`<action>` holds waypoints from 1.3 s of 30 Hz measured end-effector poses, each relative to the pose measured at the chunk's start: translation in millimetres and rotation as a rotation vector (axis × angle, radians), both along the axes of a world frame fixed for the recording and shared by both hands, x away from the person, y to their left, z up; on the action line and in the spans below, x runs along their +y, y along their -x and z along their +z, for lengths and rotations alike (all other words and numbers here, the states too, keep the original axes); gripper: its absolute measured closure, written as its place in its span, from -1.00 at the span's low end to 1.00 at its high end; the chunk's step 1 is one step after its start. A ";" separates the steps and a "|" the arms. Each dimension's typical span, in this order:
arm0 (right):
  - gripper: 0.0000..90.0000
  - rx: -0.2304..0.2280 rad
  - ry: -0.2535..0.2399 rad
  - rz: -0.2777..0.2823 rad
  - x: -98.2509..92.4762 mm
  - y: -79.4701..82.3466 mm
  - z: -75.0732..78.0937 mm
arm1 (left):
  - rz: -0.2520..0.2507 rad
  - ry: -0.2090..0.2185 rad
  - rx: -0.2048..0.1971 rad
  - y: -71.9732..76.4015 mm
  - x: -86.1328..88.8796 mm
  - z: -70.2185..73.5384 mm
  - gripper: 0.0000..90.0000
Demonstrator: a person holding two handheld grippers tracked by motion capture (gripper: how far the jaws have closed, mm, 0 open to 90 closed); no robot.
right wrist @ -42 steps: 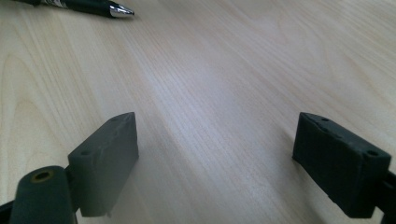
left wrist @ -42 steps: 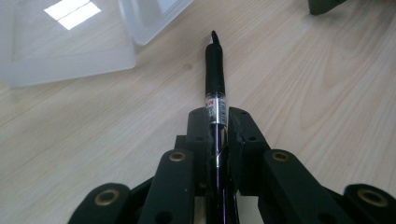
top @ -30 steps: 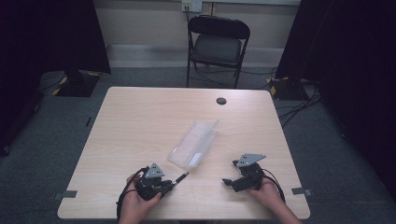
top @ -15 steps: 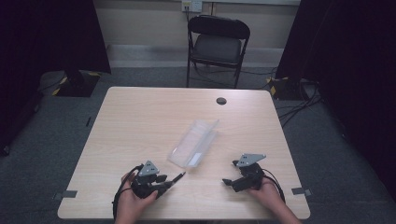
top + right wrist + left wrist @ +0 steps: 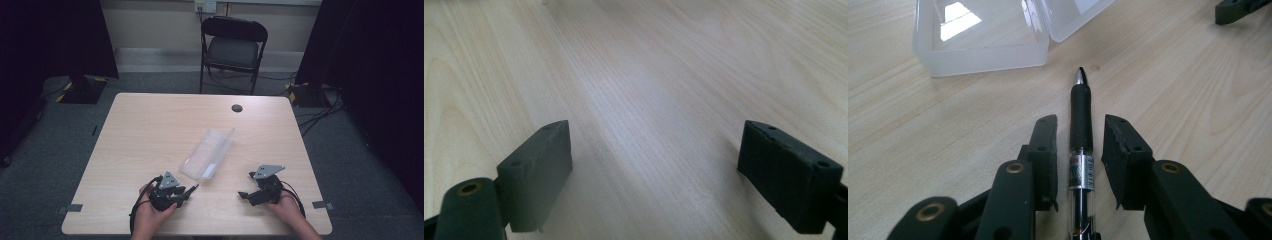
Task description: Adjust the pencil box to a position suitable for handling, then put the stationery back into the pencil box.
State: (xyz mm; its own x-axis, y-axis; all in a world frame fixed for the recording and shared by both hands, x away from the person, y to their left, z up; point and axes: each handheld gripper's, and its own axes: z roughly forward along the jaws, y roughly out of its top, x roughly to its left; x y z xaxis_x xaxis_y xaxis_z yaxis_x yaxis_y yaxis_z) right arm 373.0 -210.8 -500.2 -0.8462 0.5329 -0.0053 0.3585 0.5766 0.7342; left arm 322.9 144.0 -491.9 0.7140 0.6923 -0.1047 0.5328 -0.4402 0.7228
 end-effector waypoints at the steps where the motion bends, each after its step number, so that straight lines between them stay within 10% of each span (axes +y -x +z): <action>1: -0.71 0.000 0.000 -0.001 0.0 0.1 0.0 | -0.004 -0.010 0.012 1.3 -1.7 1.3 0.75; 18: -0.71 0.002 -0.001 0.003 0.0 0.0 0.0 | -0.016 -0.025 0.046 6.3 7.7 4.7 0.78; 39: -0.72 0.002 -0.002 0.004 0.0 -0.3 0.0 | 0.169 0.052 0.051 -9.7 59.8 3.8 0.77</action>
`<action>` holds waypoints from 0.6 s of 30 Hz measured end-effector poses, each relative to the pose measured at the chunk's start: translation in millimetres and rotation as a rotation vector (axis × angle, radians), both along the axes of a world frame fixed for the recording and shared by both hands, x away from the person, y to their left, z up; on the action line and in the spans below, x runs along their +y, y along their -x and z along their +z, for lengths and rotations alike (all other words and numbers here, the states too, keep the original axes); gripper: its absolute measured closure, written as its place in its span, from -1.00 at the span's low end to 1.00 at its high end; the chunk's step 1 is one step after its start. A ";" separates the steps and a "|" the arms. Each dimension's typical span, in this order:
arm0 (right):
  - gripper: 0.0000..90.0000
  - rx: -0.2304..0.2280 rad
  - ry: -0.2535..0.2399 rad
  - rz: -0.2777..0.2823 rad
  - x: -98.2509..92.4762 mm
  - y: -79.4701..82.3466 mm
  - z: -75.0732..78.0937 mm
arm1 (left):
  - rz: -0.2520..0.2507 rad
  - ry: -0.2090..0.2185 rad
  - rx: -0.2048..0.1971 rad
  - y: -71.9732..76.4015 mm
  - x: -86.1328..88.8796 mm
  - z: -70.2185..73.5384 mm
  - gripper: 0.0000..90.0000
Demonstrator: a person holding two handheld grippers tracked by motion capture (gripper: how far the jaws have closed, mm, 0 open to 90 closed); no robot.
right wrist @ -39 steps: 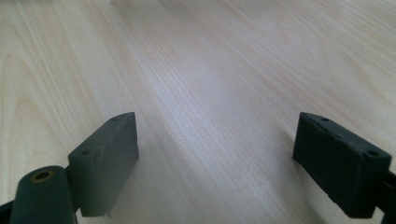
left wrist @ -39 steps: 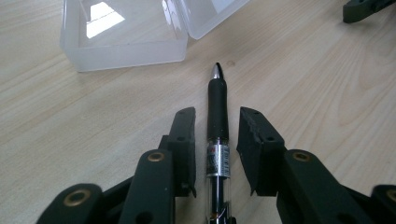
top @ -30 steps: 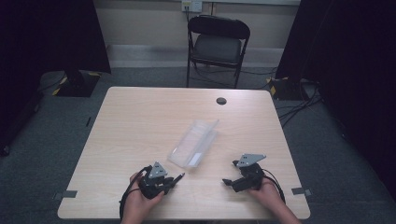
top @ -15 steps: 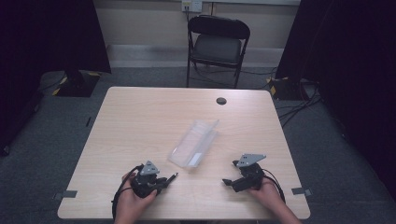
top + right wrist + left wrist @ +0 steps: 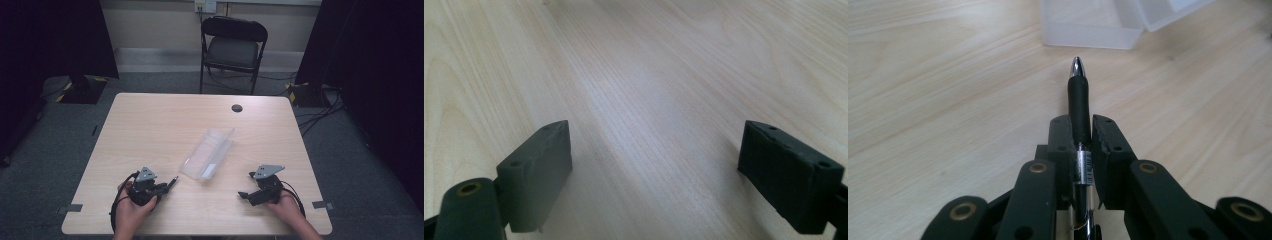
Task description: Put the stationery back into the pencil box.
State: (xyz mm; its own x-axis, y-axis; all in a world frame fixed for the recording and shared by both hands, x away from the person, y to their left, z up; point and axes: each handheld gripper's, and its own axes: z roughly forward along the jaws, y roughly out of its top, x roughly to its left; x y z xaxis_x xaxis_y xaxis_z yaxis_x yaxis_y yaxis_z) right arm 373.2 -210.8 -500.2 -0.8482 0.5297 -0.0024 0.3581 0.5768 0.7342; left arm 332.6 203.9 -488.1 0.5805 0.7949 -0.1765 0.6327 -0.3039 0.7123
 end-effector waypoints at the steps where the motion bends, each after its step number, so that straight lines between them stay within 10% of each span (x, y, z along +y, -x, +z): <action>1: -0.72 0.000 0.000 0.000 0.0 0.0 0.0 | 0.008 0.000 0.002 -1.6 3.0 -1.4 0.77; 10: -0.72 0.000 0.000 0.000 0.0 0.0 0.0 | 0.043 0.006 -0.035 -4.2 8.4 -6.5 0.67; 18: -0.72 0.001 0.001 0.000 0.0 -0.2 0.0 | 0.040 -0.079 -0.043 11.3 7.4 -2.6 0.63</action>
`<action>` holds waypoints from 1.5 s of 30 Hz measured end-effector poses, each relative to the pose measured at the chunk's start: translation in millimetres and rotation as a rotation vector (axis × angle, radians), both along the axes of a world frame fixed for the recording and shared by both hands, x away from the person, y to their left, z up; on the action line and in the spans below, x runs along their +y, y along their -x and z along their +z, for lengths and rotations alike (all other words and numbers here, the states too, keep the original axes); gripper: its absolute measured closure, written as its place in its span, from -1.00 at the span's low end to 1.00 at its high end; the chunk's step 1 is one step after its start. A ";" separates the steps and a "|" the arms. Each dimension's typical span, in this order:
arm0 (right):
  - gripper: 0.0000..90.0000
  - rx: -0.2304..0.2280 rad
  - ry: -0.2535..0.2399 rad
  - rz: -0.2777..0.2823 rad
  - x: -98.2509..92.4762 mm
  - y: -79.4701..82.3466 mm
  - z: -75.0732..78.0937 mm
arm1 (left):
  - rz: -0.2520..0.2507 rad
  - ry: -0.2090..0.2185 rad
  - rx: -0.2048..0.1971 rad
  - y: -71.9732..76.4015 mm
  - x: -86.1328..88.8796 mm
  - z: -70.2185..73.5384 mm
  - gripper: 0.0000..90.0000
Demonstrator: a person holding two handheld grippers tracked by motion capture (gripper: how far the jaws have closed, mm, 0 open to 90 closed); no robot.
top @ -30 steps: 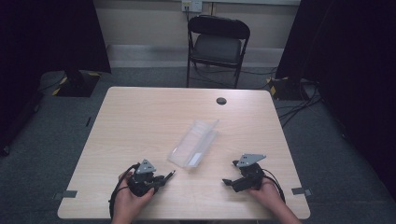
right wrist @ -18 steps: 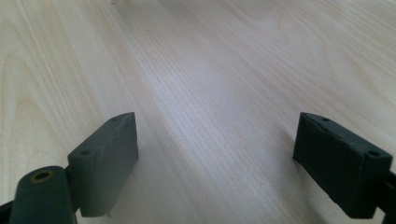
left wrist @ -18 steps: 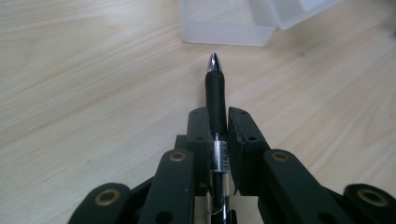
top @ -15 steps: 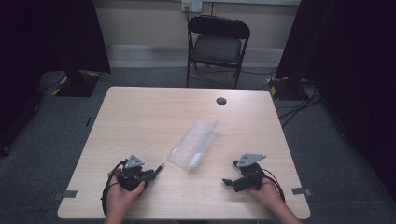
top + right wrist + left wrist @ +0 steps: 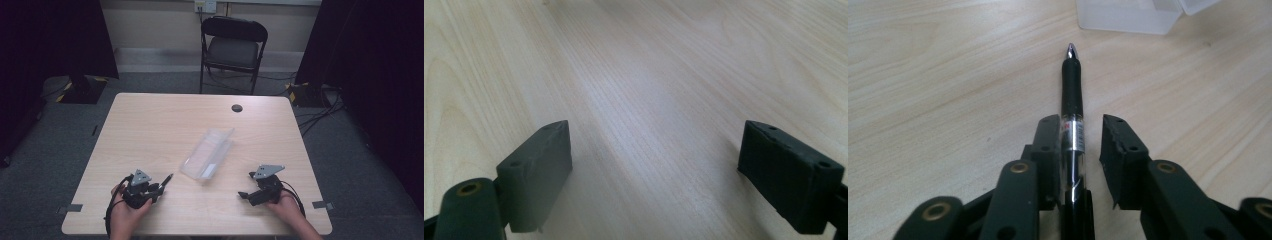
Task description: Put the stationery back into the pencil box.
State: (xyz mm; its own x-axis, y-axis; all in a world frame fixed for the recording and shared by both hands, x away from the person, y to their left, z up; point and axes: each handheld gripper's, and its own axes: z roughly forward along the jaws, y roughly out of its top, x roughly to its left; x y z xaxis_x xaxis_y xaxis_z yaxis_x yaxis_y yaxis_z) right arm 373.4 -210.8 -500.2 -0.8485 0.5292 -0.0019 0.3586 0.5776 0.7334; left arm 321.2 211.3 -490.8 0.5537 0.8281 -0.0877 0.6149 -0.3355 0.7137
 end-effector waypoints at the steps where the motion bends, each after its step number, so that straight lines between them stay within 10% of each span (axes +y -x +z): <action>1: -0.72 0.000 0.000 0.000 0.0 0.0 0.0 | -0.005 -0.027 -0.007 0.2 -1.2 0.7 0.63; 8: -0.72 0.000 0.000 0.001 0.1 -0.2 -0.1 | 0.017 -0.038 0.005 -0.9 -3.8 2.4 0.77; 26: -0.72 0.000 0.000 0.000 0.1 -0.1 0.0 | 0.040 0.145 -0.045 -12.3 3.5 27.0 0.77; 45: -0.72 0.000 0.000 0.001 0.1 -0.1 0.0 | 0.058 0.183 -0.068 -38.2 -0.6 42.9 0.77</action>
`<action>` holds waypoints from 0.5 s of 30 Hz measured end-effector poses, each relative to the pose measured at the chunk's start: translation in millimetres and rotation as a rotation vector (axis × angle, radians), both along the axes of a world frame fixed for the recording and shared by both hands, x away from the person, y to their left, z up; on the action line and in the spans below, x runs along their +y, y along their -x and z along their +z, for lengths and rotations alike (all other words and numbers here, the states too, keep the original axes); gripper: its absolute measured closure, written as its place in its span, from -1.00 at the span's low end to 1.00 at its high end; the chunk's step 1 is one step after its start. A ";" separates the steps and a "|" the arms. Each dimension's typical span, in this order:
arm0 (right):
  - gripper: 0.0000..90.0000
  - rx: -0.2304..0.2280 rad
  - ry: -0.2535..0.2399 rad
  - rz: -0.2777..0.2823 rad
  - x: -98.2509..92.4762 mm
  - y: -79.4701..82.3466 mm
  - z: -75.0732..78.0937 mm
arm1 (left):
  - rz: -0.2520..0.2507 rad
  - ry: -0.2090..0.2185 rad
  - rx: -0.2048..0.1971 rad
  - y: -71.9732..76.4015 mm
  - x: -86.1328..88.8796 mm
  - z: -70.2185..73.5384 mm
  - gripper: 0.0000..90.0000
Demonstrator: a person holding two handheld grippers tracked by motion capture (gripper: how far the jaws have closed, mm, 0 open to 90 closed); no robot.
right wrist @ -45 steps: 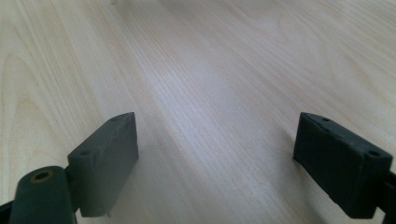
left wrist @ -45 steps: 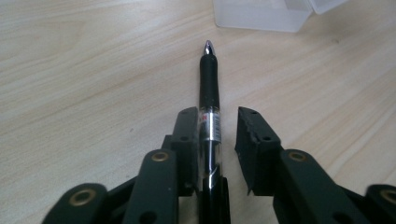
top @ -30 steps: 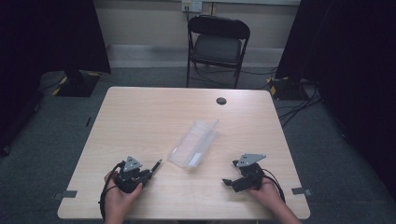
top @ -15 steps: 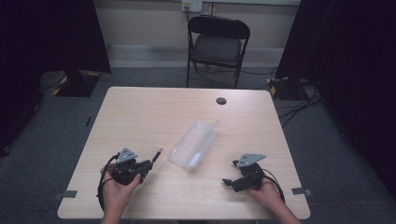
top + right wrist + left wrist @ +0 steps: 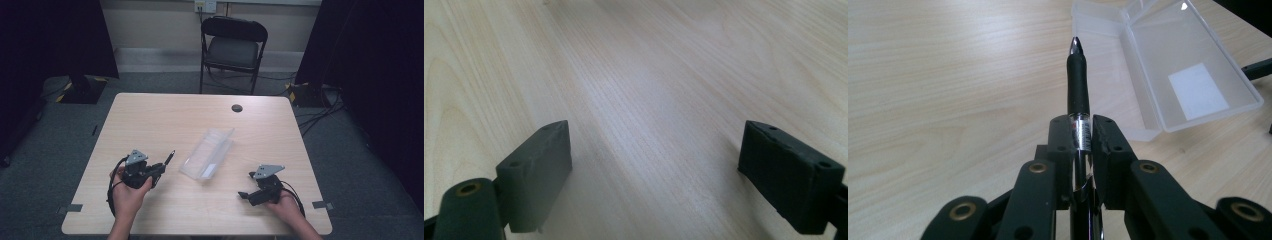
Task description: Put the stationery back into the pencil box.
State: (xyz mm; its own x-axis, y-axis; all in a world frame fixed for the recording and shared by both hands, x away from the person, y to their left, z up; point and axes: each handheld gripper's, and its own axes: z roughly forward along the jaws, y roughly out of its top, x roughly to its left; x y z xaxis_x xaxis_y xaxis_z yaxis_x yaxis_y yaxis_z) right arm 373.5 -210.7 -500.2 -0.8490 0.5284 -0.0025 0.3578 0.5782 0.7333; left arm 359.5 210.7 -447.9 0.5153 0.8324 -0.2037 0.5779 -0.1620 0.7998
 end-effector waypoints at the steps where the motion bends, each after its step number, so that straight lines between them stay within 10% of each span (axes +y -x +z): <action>1: -0.72 0.000 0.000 0.000 0.0 0.0 0.0 | 0.002 0.006 -0.004 -3.2 -2.4 1.3 0.77; 15: -0.72 0.002 0.001 -0.002 0.0 0.2 0.1 | -0.008 0.007 -0.012 -20.9 -14.1 5.8 0.77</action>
State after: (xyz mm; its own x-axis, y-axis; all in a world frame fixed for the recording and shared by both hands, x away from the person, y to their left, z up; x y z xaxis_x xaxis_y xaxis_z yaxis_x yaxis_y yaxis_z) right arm 373.3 -210.7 -500.2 -0.8477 0.5305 -0.0011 0.3607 0.5778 0.7321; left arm 380.3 196.6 -442.1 0.5244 0.8269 -0.2033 0.5668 -0.1607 0.8080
